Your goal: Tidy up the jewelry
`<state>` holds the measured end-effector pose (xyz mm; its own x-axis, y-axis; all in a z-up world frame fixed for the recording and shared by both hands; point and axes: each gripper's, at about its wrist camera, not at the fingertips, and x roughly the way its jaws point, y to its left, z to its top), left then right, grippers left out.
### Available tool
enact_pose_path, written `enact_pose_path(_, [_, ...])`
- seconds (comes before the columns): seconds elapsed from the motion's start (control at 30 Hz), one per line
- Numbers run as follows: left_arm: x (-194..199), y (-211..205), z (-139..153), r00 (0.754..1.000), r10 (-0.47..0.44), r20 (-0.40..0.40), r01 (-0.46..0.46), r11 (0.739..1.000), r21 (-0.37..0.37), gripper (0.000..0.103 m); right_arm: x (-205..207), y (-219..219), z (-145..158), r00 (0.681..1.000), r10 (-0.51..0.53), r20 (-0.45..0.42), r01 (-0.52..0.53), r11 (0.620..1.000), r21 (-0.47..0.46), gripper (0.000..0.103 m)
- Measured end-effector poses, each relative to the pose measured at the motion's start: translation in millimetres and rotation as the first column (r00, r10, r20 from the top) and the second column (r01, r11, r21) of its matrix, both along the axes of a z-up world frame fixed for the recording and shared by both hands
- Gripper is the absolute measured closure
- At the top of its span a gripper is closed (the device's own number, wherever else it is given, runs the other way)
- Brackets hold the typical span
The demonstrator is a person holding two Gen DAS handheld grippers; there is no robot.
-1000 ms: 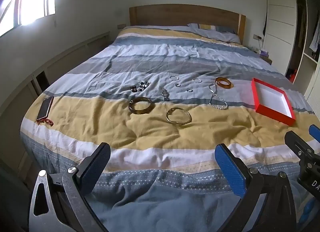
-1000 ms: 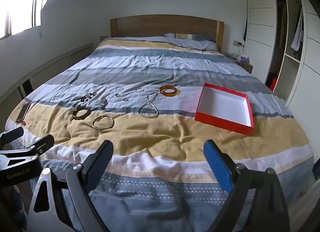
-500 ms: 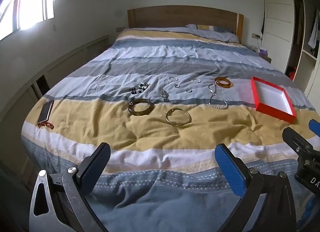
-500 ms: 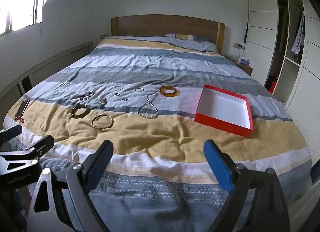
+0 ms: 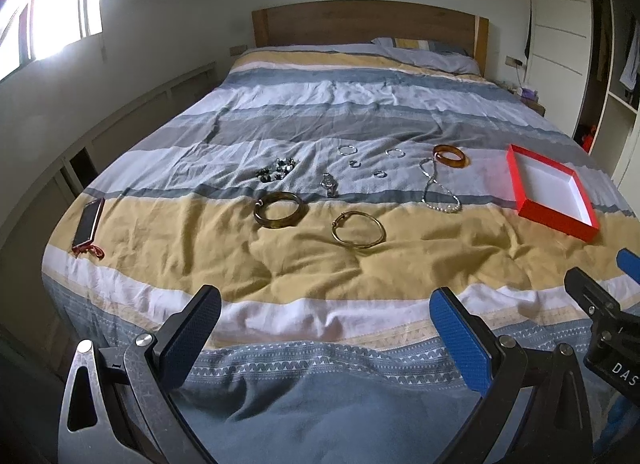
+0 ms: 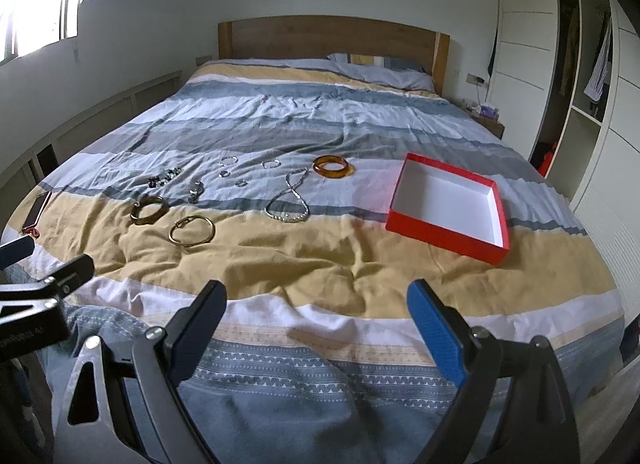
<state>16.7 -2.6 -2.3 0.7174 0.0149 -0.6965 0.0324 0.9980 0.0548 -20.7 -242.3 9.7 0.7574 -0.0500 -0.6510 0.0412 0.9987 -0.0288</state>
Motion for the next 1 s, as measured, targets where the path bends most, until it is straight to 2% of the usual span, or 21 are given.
enact_pose_path(0.3, [16.8,2.1,-3.6,0.999,-0.034,-0.009,0.034,0.999,-0.021,0.001,19.8,2.8,-5.6,1.000,-0.009,-0.028,0.009,1.000,-0.004,0.011])
enact_pose_path(0.7, [46.2,-1.6,-24.5,0.995,-0.076,-0.071,0.076,0.997,-0.003,0.001,49.2,-4.1,-31.6,0.996,-0.012,-0.086,0.014,1.000,0.018,0.011])
enact_pose_path(1.0, [60.3,-11.6,-37.2,0.984,-0.128,-0.121,0.126,0.992,-0.025,0.001,66.1,-9.2,-49.1,0.992,-0.012,-0.127,0.015,1.000,0.023,0.011])
